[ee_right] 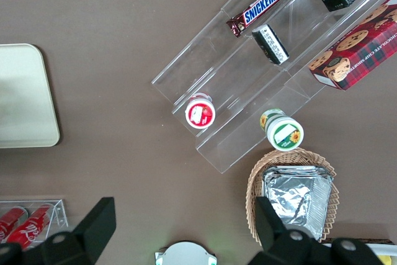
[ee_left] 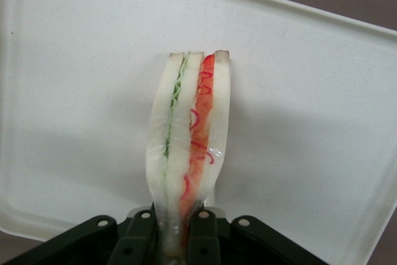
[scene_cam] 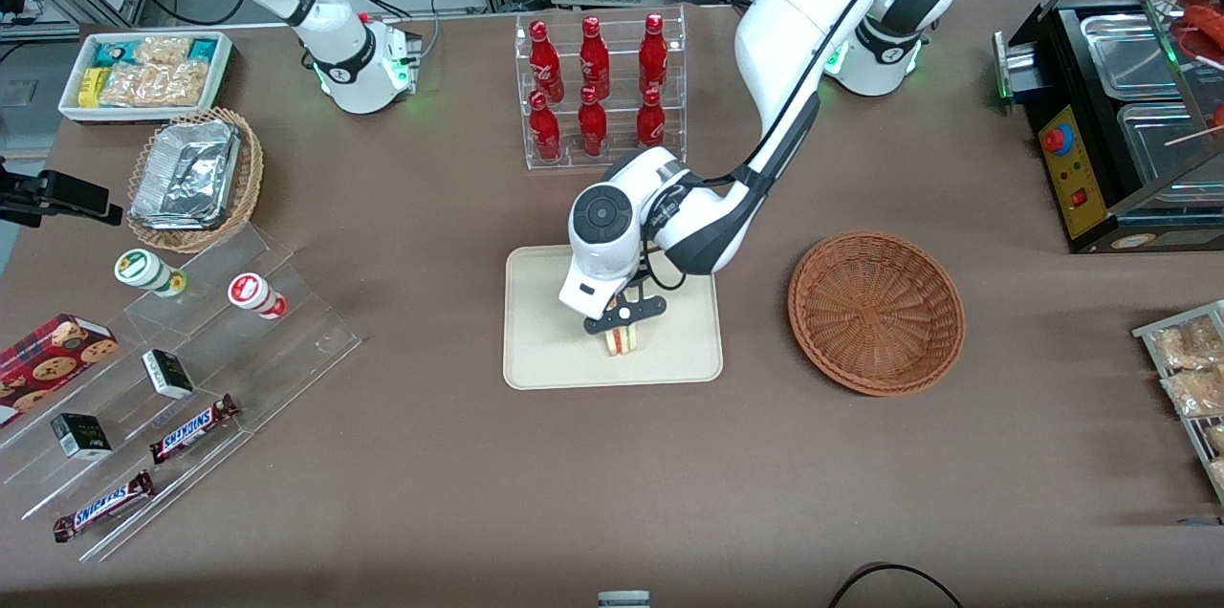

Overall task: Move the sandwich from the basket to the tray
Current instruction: 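Lower the sandwich onto the tray and open the left gripper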

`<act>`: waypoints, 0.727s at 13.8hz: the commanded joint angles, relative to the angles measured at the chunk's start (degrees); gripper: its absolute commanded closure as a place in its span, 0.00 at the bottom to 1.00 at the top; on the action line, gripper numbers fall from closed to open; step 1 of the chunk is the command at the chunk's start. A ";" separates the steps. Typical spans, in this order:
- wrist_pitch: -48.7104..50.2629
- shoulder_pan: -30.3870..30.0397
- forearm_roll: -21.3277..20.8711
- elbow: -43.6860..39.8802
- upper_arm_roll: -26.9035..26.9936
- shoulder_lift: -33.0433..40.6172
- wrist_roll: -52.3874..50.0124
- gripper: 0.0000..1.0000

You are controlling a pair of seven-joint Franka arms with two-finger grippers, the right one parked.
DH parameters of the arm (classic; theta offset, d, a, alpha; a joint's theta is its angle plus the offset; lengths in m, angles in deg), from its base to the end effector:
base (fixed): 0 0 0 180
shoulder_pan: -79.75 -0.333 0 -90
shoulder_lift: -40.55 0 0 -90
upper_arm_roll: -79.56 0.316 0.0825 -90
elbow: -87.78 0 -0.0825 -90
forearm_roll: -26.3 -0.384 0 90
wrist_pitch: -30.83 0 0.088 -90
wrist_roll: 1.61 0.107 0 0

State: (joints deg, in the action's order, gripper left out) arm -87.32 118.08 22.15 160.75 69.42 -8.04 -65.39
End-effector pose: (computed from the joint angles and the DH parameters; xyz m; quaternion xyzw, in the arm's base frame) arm 0.5198 -0.5326 0.2436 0.9888 0.1430 -0.0425 0.0002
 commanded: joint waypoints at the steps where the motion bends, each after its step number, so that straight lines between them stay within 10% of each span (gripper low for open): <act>1: 1.61 1.05 -0.95 -2.58 0.65 -1.42 -1.78 0.34; 2: 1.44 1.14 -1.04 -2.40 0.65 -1.51 -2.57 0.00; 10: 5.20 0.61 -0.52 -2.93 0.56 3.31 -3.19 0.00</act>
State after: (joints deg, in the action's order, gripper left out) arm -85.61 118.21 21.98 158.57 69.42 -7.88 -67.33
